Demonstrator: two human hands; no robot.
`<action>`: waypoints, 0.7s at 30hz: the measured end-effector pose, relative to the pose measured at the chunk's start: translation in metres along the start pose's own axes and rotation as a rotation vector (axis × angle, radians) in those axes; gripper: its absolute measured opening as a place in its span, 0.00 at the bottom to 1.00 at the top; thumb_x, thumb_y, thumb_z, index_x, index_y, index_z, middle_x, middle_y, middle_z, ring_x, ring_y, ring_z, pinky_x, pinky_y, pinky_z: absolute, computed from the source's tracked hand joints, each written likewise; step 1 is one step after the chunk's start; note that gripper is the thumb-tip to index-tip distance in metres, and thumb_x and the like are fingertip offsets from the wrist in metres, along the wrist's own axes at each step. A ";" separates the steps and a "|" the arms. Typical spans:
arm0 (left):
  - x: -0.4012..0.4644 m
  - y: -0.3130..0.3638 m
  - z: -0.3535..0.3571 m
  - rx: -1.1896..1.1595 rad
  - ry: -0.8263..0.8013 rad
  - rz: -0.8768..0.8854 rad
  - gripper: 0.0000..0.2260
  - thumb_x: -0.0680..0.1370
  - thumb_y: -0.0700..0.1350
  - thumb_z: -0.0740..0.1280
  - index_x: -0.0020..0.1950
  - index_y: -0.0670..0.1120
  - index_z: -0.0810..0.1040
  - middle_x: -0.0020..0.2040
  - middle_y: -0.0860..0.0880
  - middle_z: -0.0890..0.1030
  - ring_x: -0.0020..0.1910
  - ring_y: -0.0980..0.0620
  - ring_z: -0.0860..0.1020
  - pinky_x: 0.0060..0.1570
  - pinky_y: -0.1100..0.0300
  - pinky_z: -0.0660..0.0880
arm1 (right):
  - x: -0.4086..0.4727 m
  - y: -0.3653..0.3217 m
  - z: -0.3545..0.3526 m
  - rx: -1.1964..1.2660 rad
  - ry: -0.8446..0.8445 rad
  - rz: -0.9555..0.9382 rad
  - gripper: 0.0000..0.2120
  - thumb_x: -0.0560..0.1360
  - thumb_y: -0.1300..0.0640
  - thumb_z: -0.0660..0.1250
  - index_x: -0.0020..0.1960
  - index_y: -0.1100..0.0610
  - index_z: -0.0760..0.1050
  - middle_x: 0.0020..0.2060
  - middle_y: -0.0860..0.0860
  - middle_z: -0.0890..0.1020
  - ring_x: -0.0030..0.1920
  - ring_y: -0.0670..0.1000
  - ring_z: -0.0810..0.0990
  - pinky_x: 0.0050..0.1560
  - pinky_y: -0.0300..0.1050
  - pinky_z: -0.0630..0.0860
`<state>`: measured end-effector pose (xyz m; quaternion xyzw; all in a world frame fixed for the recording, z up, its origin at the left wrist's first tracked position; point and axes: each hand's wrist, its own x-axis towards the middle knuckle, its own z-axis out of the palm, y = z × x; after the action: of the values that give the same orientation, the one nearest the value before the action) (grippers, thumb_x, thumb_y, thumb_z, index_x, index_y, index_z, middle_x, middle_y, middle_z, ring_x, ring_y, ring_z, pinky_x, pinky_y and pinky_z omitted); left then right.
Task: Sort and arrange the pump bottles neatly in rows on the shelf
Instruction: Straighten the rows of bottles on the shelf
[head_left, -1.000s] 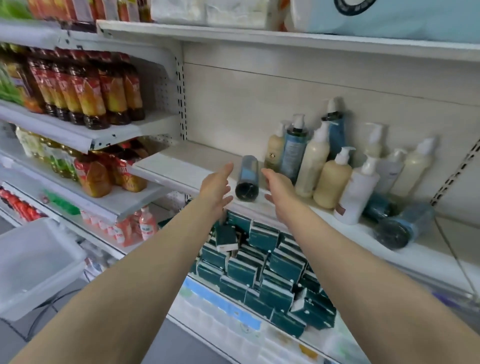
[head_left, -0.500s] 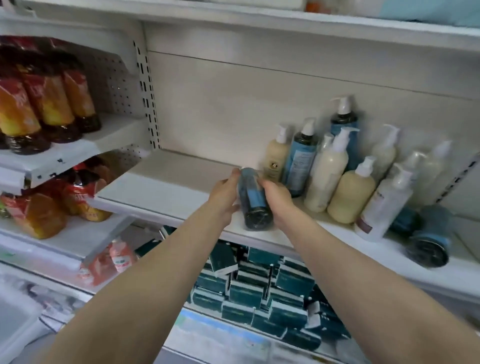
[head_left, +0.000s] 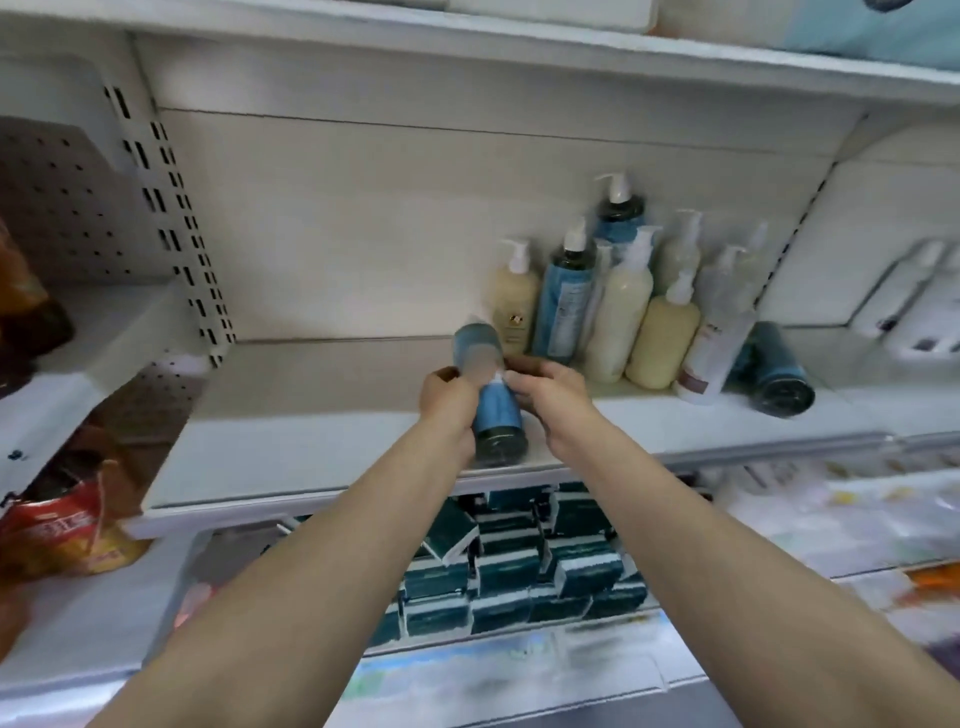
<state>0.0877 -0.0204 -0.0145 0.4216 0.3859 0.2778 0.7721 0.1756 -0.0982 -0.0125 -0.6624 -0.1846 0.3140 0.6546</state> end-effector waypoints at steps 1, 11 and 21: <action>0.001 0.001 -0.003 -0.016 -0.024 -0.006 0.11 0.75 0.39 0.73 0.56 0.39 0.78 0.51 0.36 0.83 0.48 0.38 0.84 0.46 0.40 0.82 | -0.003 0.001 -0.001 -0.007 0.005 -0.017 0.14 0.77 0.64 0.71 0.61 0.57 0.78 0.57 0.56 0.84 0.55 0.54 0.83 0.56 0.47 0.81; 0.002 0.018 0.014 -0.223 -0.228 0.083 0.21 0.75 0.35 0.71 0.67 0.41 0.74 0.56 0.39 0.83 0.50 0.41 0.84 0.49 0.45 0.82 | -0.020 -0.003 -0.016 0.270 -0.241 0.220 0.28 0.76 0.37 0.67 0.68 0.54 0.76 0.58 0.58 0.84 0.60 0.58 0.82 0.59 0.57 0.79; 0.004 0.034 0.033 -0.044 -0.358 0.222 0.18 0.79 0.40 0.69 0.69 0.47 0.76 0.55 0.47 0.85 0.50 0.53 0.84 0.42 0.64 0.80 | 0.000 -0.004 -0.022 0.345 -0.203 -0.001 0.30 0.71 0.39 0.71 0.70 0.48 0.73 0.62 0.55 0.82 0.63 0.59 0.80 0.53 0.61 0.81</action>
<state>0.1138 -0.0156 0.0249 0.4871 0.1874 0.2904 0.8021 0.1910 -0.1144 -0.0098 -0.5053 -0.1933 0.4059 0.7366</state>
